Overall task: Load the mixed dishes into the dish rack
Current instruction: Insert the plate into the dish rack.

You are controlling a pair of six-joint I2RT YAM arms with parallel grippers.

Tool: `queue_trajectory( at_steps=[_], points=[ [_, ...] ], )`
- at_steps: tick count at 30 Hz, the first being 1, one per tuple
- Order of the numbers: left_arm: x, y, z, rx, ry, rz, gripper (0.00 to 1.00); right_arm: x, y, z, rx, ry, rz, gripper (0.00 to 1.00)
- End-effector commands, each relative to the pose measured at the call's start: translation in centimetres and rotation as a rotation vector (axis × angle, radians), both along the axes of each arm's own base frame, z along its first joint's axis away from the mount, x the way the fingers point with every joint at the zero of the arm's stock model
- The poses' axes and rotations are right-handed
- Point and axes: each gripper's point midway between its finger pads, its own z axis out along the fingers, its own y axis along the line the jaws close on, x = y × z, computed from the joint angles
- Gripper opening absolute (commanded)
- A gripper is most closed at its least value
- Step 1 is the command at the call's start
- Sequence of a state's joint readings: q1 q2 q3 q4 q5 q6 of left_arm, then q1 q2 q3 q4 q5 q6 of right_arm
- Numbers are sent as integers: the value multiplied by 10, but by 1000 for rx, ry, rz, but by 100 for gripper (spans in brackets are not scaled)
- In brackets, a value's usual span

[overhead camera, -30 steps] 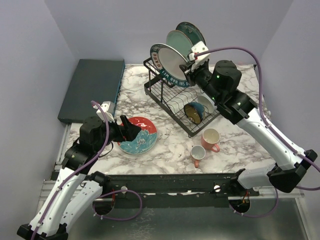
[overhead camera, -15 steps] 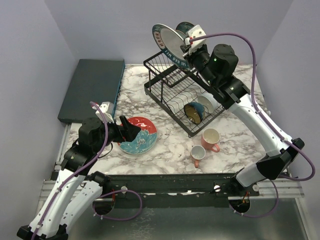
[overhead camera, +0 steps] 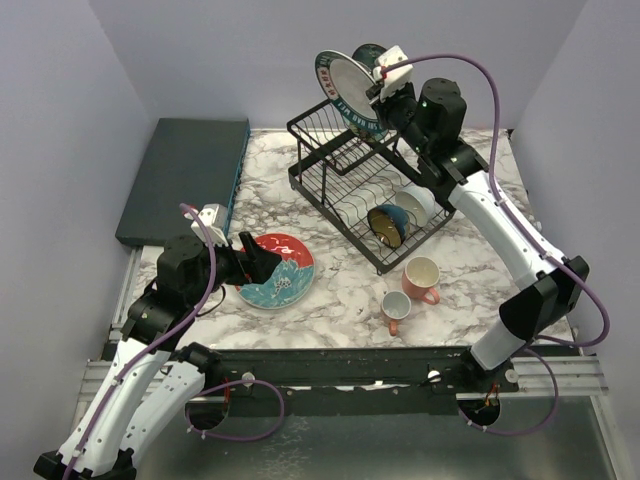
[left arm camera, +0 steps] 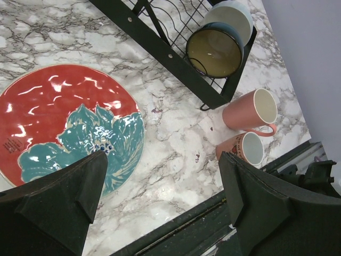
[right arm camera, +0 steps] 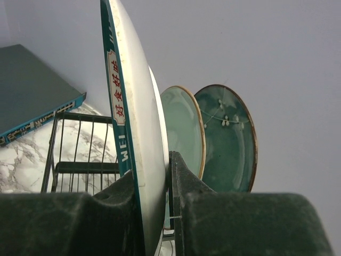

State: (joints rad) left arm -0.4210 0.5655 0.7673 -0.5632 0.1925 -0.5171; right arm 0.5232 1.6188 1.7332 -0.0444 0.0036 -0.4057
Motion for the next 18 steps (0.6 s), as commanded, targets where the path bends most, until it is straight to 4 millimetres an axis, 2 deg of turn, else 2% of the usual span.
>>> queue_trajectory(
  at_steps=[1, 18],
  points=[
    [2, 1, 0, 9, -21, 3, 94, 2, 9, 33, 78, -80, 51, 0],
    [3, 2, 0, 11, -22, 9, 94, 39, 19, 8, 79, -52, 27, 0]
  ],
)
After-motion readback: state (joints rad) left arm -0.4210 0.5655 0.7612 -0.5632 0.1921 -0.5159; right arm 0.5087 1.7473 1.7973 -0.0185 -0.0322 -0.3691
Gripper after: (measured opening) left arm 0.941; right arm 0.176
